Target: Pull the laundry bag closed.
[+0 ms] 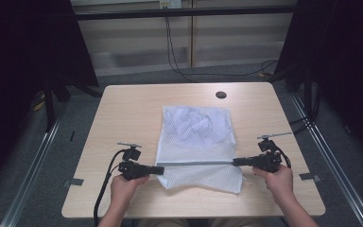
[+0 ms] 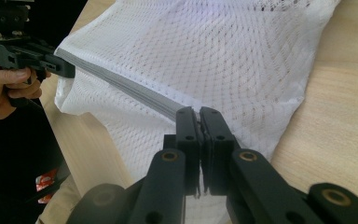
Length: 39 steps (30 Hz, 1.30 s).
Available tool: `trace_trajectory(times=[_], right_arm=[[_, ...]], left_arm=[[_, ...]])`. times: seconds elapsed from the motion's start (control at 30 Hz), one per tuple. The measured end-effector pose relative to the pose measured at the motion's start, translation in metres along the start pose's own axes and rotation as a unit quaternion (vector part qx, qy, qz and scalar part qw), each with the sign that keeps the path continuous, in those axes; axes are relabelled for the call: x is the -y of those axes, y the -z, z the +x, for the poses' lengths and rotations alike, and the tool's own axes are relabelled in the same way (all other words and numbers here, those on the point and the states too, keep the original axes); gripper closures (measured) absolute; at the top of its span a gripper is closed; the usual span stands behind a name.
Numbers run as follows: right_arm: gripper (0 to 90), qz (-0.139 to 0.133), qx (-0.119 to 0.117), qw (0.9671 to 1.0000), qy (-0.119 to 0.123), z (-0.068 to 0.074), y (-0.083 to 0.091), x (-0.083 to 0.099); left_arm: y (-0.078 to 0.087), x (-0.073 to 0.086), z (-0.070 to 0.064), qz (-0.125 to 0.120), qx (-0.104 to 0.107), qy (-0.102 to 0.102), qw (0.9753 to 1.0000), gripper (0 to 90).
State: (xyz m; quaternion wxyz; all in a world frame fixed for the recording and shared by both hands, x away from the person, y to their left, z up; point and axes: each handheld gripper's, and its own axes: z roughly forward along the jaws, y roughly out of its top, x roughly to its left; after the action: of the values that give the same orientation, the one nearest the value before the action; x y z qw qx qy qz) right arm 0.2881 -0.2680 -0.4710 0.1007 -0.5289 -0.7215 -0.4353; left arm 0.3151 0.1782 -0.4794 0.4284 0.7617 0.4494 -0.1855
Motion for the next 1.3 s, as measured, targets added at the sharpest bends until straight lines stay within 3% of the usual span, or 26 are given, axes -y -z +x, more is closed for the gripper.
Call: trace_trajectory(times=[0.2, 0.57, 0.77, 0.87, 1.3], right_arm=[[86.5, -0.009, -0.002, 0.9999, -0.010, -0.005, 0.005, 0.001], [86.6, -0.005, 0.005, 1.0000, -0.004, -0.003, 0.006, 0.002], [86.6, 0.001, 0.028, 0.9996, -0.001, -0.003, 0.007, 0.002], [86.6, -0.005, 0.017, 0.9998, -0.010, -0.006, 0.010, 0.003], [86.6, -0.006, 0.019, 0.9998, -0.007, -0.005, 0.011, 0.004]], left_arm=[[0.001, 0.000, 0.001, -0.001, -0.003, -0.007, 1.0000, 88.3], [0.000, 0.000, 0.000, -0.001, 0.000, 0.000, 1.0000, 88.3], [0.001, -0.001, 0.002, 0.001, -0.002, -0.004, 1.0000, 88.3], [0.001, -0.001, 0.001, 0.000, -0.002, -0.004, 1.0000, 88.4], [0.000, 0.000, 0.001, 0.001, 0.003, 0.000, 1.0000, 88.4]])
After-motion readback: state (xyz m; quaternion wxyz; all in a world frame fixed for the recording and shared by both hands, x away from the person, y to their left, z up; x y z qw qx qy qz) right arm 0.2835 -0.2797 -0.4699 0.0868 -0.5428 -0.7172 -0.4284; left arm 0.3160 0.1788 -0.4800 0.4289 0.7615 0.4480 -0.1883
